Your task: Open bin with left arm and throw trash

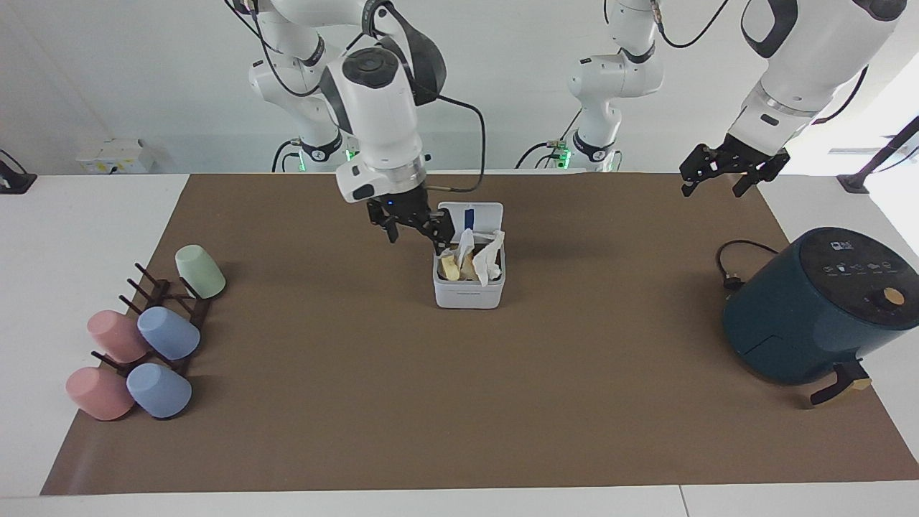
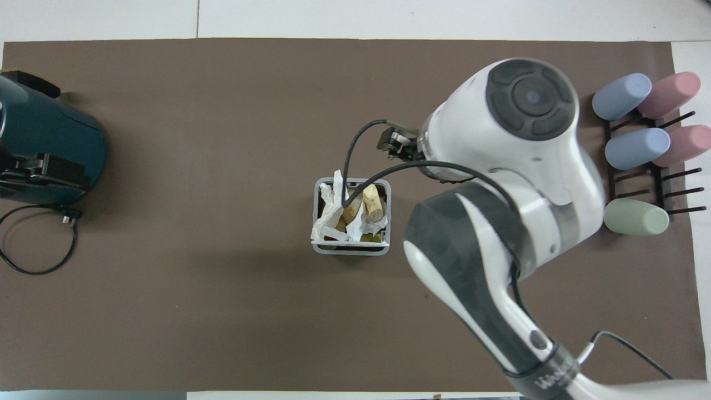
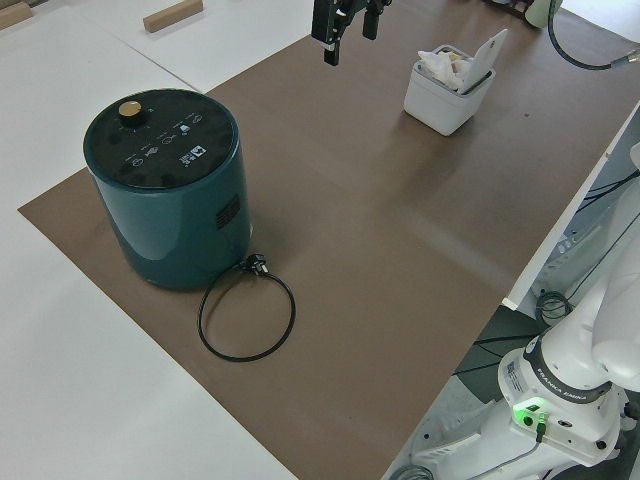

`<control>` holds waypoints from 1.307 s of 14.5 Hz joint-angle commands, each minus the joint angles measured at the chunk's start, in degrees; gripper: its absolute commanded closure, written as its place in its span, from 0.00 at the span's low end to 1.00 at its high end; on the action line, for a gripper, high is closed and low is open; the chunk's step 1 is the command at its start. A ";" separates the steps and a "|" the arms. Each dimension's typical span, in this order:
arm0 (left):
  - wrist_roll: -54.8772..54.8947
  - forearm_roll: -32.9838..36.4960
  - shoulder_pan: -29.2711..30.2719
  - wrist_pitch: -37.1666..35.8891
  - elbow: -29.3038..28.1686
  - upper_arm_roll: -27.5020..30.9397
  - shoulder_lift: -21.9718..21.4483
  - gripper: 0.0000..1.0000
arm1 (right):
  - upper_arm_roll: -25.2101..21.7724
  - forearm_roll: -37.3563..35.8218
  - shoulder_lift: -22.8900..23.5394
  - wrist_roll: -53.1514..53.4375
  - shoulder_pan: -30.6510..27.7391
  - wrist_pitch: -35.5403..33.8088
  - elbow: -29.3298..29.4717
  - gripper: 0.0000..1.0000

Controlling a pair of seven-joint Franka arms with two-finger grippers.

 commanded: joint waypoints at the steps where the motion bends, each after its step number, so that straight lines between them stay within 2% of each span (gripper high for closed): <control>1: 0.68 1.11 0.51 0.43 -0.20 -0.45 -0.21 0.00 | 0.34 -0.98 -2.06 -10.72 -5.92 -8.35 3.60 0.00; 5: 0.76 1.11 0.51 0.43 -0.20 -0.37 -0.30 0.00 | 0.34 -3.44 -8.29 -23.11 -14.10 -19.60 3.51 0.00; 7: 0.68 1.11 0.51 0.35 -0.20 -0.37 -0.30 0.00 | 0.43 -3.44 -9.71 -28.48 -17.97 -21.29 2.38 0.00; 8: 0.68 1.11 0.51 0.43 -0.20 -0.36 -0.21 0.00 | 0.43 -3.35 -10.85 -30.16 -19.38 -21.04 -0.24 0.00; 11: 0.76 1.11 0.51 0.35 -0.20 -0.36 -0.21 0.00 | 0.34 -3.44 -11.30 -36.41 -24.12 -22.27 -0.62 0.00; 17: 0.76 1.11 0.42 0.43 -0.11 -0.45 -0.21 0.00 | -2.38 -4.14 -13.49 -39.14 -19.22 -21.56 -3.69 0.00; 19: 0.76 1.11 0.51 0.43 0.15 -0.37 -0.12 0.00 | -6.32 -4.14 -13.67 -41.15 -16.42 -21.30 -4.57 0.00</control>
